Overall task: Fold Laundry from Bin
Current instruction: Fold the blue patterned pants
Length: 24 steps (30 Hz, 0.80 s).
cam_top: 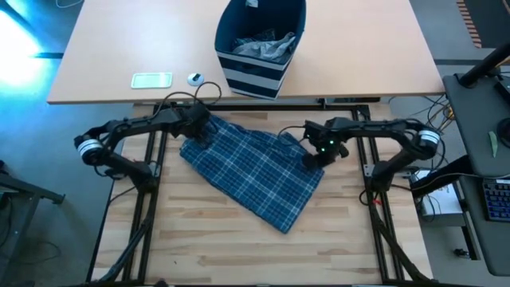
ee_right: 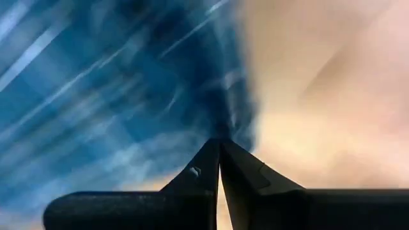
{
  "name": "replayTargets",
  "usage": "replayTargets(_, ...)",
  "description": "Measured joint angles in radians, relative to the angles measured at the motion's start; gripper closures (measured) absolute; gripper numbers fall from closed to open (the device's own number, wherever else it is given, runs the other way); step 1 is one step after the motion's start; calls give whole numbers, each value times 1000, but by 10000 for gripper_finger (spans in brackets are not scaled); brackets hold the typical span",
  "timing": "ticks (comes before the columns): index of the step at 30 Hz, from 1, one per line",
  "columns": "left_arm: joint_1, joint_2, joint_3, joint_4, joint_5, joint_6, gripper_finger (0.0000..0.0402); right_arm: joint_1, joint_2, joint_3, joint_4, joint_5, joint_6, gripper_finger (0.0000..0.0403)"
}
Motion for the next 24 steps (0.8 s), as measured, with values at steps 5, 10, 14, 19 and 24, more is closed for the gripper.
replayTargets(5, 1, -56, 13, 36, 32, 18, 231, 49, -122, 0, -6, 7, -87, 394)
replayTargets(10, -98, -180, 3, 93, 153, -140, 232, 14, -112, -2, 72, 212, -81, 394)
replayTargets(14, -174, -180, -71, 188, 100, -225, 236, -10, -3, -2, 135, 191, -42, 394)
replayTargets(19, -167, -113, -155, 360, 51, -311, 237, 4, 131, -3, 113, 76, -59, 394)
replayTargets(24, -120, -20, -198, 441, -21, -287, 237, 55, 173, -3, 32, -61, -87, 394)
